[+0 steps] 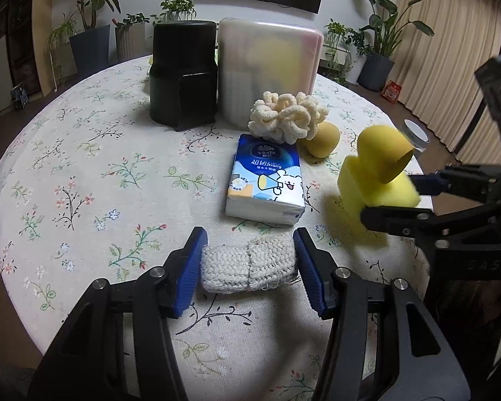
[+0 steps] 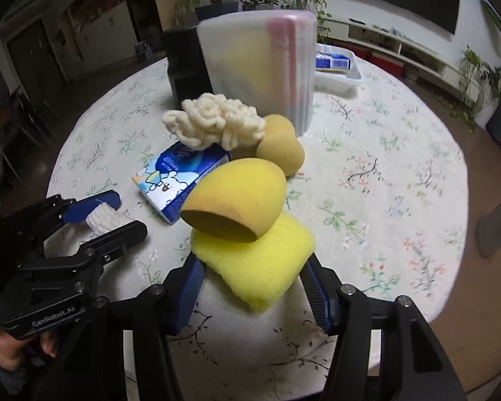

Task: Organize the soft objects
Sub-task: 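Grasp the other white knitted pad with the left tool while the right tool grasps a yellow sponge, then lift the knitted pad and sponge and carry them toward the white tray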

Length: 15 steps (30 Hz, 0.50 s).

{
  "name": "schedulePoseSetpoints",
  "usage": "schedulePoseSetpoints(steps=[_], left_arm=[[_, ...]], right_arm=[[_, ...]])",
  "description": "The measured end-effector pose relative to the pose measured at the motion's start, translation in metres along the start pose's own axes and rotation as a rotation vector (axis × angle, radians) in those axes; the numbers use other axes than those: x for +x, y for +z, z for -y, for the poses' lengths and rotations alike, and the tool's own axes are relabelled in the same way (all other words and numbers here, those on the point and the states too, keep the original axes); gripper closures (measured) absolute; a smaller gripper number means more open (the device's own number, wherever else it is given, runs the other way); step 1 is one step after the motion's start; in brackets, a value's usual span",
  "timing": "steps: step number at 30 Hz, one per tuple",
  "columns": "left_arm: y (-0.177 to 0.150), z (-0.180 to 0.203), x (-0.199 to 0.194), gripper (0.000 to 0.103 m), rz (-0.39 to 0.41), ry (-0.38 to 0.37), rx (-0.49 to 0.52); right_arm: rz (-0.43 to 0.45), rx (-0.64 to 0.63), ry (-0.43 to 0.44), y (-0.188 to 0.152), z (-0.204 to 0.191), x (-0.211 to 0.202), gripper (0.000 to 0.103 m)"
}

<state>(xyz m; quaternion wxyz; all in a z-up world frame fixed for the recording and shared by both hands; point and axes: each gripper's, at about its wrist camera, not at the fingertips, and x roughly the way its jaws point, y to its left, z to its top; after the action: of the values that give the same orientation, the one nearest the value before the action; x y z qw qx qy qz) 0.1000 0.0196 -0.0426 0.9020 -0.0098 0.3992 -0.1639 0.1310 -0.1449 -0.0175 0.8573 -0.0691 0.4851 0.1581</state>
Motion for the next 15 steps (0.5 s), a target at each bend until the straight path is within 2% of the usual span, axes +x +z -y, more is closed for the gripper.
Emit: schedulePoseSetpoints(steps=[2,7,15], left_arm=[[0.000,-0.002,0.000,0.052,-0.001,-0.001,-0.006],[-0.002,-0.003,-0.002,0.052,0.003,-0.002,-0.011],[-0.002,-0.004,-0.004,0.052,0.011,-0.006,-0.019]], right_arm=[[-0.005,-0.037,-0.009,0.003,-0.007,-0.004,0.043],[-0.094,-0.105,-0.081,0.002,-0.016,0.011,0.043],[-0.074,-0.076,-0.083,0.001,-0.006,0.002,0.043]])
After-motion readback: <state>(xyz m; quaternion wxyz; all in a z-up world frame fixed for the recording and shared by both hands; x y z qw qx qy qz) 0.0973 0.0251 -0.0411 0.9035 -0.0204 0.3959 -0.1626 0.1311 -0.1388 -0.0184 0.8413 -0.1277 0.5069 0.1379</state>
